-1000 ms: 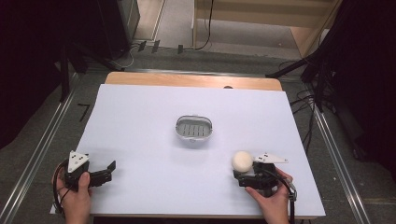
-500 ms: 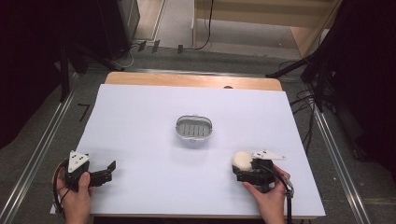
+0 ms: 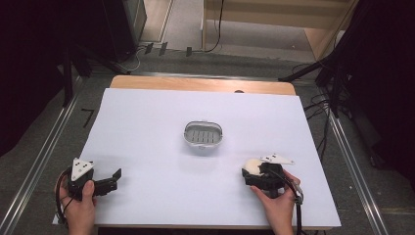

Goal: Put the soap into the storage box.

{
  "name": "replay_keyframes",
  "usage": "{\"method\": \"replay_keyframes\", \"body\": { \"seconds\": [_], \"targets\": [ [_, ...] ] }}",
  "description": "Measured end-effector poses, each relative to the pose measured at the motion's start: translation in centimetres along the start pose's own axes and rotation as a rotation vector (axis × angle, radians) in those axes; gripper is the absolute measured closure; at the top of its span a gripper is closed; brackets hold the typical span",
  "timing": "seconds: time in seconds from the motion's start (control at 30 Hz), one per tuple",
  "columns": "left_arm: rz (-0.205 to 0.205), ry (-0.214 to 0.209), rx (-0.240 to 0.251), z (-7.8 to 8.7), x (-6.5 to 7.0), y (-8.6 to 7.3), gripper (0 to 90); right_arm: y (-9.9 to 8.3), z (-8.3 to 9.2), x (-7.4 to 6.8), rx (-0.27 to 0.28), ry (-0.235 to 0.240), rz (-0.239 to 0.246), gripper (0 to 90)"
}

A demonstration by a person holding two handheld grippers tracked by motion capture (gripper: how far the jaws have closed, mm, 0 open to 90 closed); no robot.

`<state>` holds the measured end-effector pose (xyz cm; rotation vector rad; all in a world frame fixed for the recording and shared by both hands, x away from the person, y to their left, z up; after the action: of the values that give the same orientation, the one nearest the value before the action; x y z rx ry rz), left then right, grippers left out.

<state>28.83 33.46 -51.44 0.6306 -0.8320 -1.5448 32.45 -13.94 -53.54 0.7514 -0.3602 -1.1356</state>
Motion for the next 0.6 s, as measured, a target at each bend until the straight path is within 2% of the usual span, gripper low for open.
{"method": "replay_keyframes", "body": {
  "seconds": [0.3,0.6],
  "targets": [
    [0.003,-0.003,0.001,0.0,0.0,0.0,0.4,0.3,-0.3,-0.4,-0.012,-0.011,0.017,24.9],
    [0.003,-0.004,0.002,0.0,0.0,0.0,0.4,1.3,-0.6,-1.3,-0.020,0.015,0.015,25.0]
  ]
}}
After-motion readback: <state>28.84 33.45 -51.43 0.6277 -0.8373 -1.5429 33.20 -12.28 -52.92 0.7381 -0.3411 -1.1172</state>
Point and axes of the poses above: each handheld gripper's, and its own axes: z roughly backward along the jaws, y roughly out of its top, x roughly to its right, the point moved 8 cm from there along -z, roughly forward along the jaws, and after that the axes turned 4 degrees about z, right-handed, at the moved point
